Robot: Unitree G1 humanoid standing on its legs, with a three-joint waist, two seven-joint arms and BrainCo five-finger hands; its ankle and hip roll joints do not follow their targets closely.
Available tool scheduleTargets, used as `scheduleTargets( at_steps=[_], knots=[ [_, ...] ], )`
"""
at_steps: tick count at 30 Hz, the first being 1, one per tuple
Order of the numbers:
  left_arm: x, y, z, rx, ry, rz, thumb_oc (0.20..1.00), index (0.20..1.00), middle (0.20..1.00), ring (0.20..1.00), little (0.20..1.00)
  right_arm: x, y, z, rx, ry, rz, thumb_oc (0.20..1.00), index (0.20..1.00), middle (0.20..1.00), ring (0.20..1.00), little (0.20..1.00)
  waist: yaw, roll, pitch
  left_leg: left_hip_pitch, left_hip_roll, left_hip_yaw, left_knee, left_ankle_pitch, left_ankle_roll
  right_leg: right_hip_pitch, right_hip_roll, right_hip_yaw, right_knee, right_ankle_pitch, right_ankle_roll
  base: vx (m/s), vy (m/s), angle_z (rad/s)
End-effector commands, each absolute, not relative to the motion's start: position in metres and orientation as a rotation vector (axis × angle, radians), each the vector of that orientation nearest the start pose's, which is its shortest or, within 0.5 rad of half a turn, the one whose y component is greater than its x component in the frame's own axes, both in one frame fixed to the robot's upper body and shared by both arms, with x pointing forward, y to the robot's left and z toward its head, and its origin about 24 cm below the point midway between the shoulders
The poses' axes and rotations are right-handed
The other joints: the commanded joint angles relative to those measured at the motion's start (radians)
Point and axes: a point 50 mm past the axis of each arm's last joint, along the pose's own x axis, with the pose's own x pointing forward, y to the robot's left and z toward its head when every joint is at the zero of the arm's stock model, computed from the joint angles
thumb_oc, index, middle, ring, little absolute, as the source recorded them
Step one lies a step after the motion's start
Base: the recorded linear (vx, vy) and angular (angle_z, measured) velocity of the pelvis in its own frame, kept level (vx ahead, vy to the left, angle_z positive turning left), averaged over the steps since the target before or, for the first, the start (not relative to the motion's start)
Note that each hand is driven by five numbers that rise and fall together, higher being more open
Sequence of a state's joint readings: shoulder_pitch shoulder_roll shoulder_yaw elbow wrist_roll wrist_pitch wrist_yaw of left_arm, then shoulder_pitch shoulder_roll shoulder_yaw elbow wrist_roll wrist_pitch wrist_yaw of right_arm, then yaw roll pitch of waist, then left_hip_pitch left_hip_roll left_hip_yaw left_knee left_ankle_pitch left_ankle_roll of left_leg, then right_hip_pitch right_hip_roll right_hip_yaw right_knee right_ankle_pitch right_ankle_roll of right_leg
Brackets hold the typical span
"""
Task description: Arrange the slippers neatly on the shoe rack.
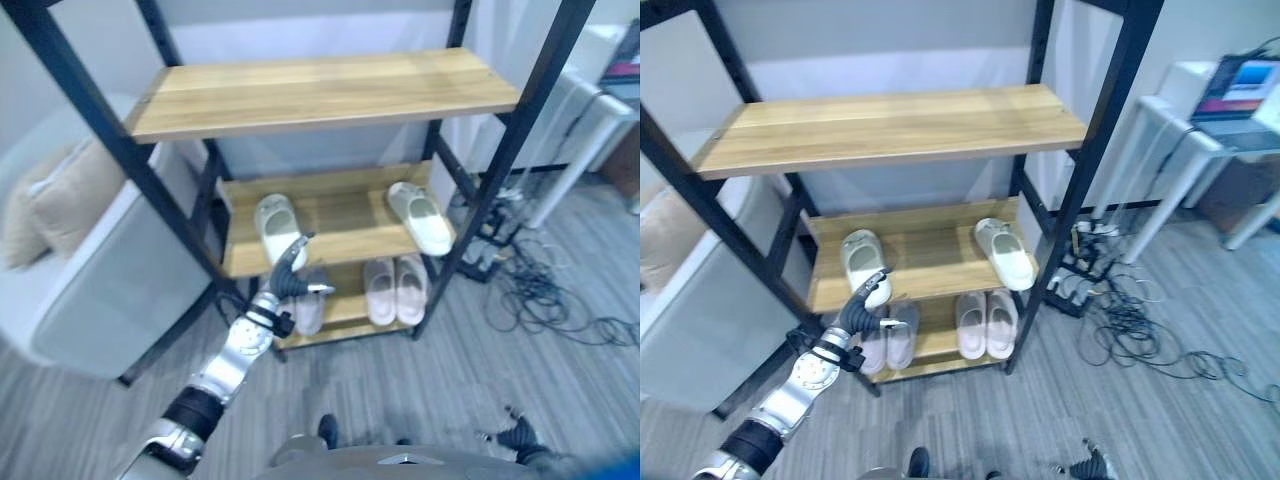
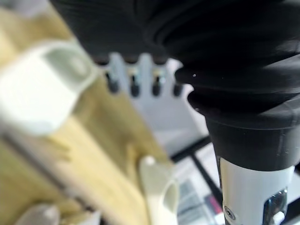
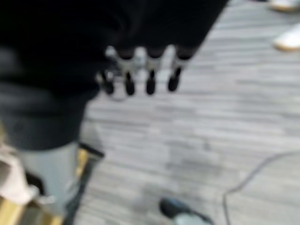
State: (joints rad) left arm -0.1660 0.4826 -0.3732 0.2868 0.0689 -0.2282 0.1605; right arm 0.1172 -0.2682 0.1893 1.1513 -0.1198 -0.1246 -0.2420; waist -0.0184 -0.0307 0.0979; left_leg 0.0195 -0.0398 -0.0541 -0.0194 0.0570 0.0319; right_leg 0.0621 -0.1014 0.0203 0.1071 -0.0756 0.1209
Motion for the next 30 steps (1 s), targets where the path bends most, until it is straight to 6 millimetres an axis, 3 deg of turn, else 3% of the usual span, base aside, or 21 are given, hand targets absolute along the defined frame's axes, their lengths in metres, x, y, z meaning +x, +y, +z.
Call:
scheduleTargets(
  at_steps=[1, 2, 4, 6, 9, 12, 16, 17, 25, 30],
  knots=[
    [0.277, 0.176, 0.064, 0.570, -0.251, -0.149, 1.000, 1.000, 1.000, 1.000, 1.000, 0.087, -0.256, -0.148, -0.603, 1.031, -0.104, 1.000, 1.000, 1.000, 1.000, 1.000, 0.014, 0.033, -0.017, -0.108, -0.005, -0.034, 0.104, -0.075, -0.006, -0.056, 0.011, -0.032, 0.168, -0.003, 0.011, 0.14, -0.109, -0.02],
    [0.279, 0.177, 0.071, 0.571, -0.280, -0.135, 1.000, 1.000, 1.000, 1.000, 1.000, 0.090, -0.254, -0.147, -0.608, 1.014, -0.092, 1.000, 1.000, 1.000, 1.000, 1.000, 0.009, 0.049, -0.014, -0.085, 0.019, -0.044, 0.102, -0.101, -0.009, -0.101, -0.046, -0.065, 0.115, 0.021, 0.001, 0.10, -0.106, -0.19],
    [0.281, 0.179, 0.074, 0.571, -0.288, -0.122, 1.000, 1.000, 1.000, 1.000, 1.000, 0.091, -0.253, -0.147, -0.611, 1.013, -0.084, 1.000, 1.000, 1.000, 1.000, 1.000, 0.002, 0.051, -0.014, -0.075, 0.027, -0.049, 0.102, -0.112, -0.012, -0.104, -0.068, -0.067, 0.066, 0.035, 0.000, 0.11, -0.096, -0.21],
    [0.281, 0.181, 0.072, 0.602, -0.288, -0.111, 1.000, 1.000, 1.000, 1.000, 1.000, 0.082, -0.252, -0.149, -0.604, 1.041, -0.085, 1.000, 1.000, 1.000, 1.000, 1.000, -0.027, 0.048, -0.012, -0.044, 0.037, -0.052, 0.103, -0.136, -0.018, -0.123, -0.081, -0.022, 0.003, 0.061, 0.013, 0.15, -0.120, 0.07],
    [0.287, 0.190, 0.070, 0.650, -0.260, -0.063, 1.000, 1.000, 1.000, 1.000, 1.000, 0.068, -0.249, -0.153, -0.604, 1.080, -0.043, 1.000, 1.000, 1.000, 1.000, 1.000, -0.043, 0.022, -0.033, -0.010, 0.039, -0.039, 0.070, -0.133, -0.032, -0.081, -0.079, -0.013, -0.070, 0.088, 0.025, 0.17, -0.139, 0.23],
    [0.288, 0.199, 0.068, 0.690, -0.242, -0.028, 1.000, 1.000, 1.000, 1.000, 1.000, 0.066, -0.251, -0.152, -0.613, 1.085, -0.037, 1.000, 1.000, 1.000, 1.000, 1.000, -0.043, 0.021, -0.049, 0.012, 0.048, -0.041, 0.027, -0.123, -0.038, -0.051, -0.075, -0.029, -0.111, 0.097, 0.027, 0.15, -0.092, 0.43],
    [0.295, 0.229, 0.060, 0.829, -0.162, 0.098, 1.000, 1.000, 1.000, 1.000, 1.000, 0.061, -0.248, -0.153, -0.634, 1.086, -0.011, 1.000, 1.000, 1.000, 1.000, 1.000, -0.045, 0.026, -0.073, 0.041, 0.067, -0.045, -0.038, -0.095, -0.050, -0.017, -0.058, -0.050, -0.165, 0.102, 0.027, 0.11, -0.054, 0.09],
    [0.295, 0.229, 0.060, 0.829, -0.162, 0.098, 1.000, 1.000, 1.000, 1.000, 1.000, 0.061, -0.248, -0.153, -0.634, 1.086, -0.011, 1.000, 1.000, 1.000, 1.000, 1.000, -0.045, 0.026, -0.071, 0.043, 0.067, -0.045, -0.040, -0.095, -0.050, -0.015, -0.058, -0.050, -0.166, 0.103, 0.026, 0.12, 0.000, -0.04],
    [0.294, 0.303, 0.070, 1.051, -0.046, 0.367, 1.000, 1.000, 1.000, 1.000, 1.000, 0.060, -0.246, -0.151, -0.653, 1.056, -0.003, 1.000, 1.000, 1.000, 1.000, 1.000, -0.040, 0.028, -0.079, 0.075, 0.084, -0.037, -0.066, -0.101, -0.056, 0.009, -0.041, -0.057, -0.187, 0.085, 0.025, 0.09, 0.021, -0.02],
    [0.293, 0.316, 0.075, 1.045, -0.021, 0.435, 1.000, 1.000, 1.000, 1.000, 1.000, 0.064, -0.245, -0.149, -0.661, 1.028, 0.013, 1.000, 1.000, 1.000, 1.000, 1.000, -0.039, 0.021, -0.069, 0.066, 0.087, -0.032, -0.068, -0.102, -0.056, 0.002, -0.040, -0.053, -0.192, 0.081, 0.024, 0.01, 0.008, -0.01]
  ],
)
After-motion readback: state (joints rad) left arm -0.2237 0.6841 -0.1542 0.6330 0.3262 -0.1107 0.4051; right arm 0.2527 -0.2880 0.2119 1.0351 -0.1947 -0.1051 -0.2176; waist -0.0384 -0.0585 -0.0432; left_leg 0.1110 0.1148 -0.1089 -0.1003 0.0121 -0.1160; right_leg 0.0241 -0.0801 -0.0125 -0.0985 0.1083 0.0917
